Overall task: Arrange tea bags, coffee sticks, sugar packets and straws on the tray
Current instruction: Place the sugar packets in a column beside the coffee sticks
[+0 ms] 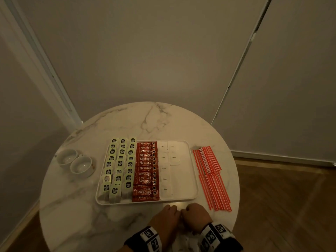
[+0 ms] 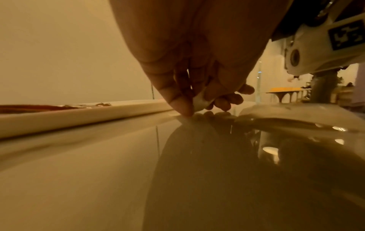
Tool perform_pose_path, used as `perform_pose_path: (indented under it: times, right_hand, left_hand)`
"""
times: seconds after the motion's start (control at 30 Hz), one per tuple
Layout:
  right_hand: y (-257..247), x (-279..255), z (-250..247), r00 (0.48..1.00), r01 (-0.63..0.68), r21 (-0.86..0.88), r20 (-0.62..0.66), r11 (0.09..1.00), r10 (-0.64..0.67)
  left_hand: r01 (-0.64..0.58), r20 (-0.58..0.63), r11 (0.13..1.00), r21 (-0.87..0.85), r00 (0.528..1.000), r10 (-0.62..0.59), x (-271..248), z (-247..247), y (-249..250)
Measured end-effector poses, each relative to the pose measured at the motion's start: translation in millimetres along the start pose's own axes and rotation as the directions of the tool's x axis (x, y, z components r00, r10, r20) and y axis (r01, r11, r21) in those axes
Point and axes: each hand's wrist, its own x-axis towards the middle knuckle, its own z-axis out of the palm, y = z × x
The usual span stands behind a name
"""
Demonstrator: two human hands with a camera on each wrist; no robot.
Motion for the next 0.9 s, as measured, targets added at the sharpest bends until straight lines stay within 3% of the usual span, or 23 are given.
perform_pose_path:
  times: [0.13, 0.4, 0.5, 0.6, 0.77, 0.9]
  right_hand:
    - [-7.1, -3.8, -2.3, 0.997, -0.032, 0.175, 0.075, 0.984, 0.019]
    - [-9.4, 10.0, -0.7, 0.997, -0.062, 0.157, 0.051, 0.986, 0.055]
    - [-7.8, 13.4, -0.9, 0.998, -0.067, 0.155, 0.029, 0.986, 0.063]
    - [-4.5, 18.9, 2.6, 0.998, -0.052, 0.12, 0.025, 0.991, 0.049]
    - [-11.6, 19.7, 7.2, 0.998, -0.039, 0.099, 0.047, 0.994, 0.034]
    - [-14.5, 11.0, -3.6, 0.994, 0.044, 0.133, 0.096, 0.99, -0.057]
  left_hand:
    - [0.004, -0.022, 0.995, -0.097, 1.0, -0.006, -3.9, -6.5, -5.4]
    - [-0.035, 0.062, 0.965, -0.259, 0.997, 0.053, -10.4, -15.9, -6.0]
    - [0.078, -0.075, 0.943, -0.323, 0.991, -0.108, -14.9, -14.3, -9.6]
    - [0.193, -0.171, 0.882, -0.43, 0.942, -0.289, -17.9, -8.0, -21.1]
    - [0.311, -0.023, 0.667, -0.677, 0.897, -0.442, -11.0, -6.0, -26.3]
    - [0.346, 0.111, 0.489, -0.801, 0.889, -0.445, -9.5, -10.9, -31.4]
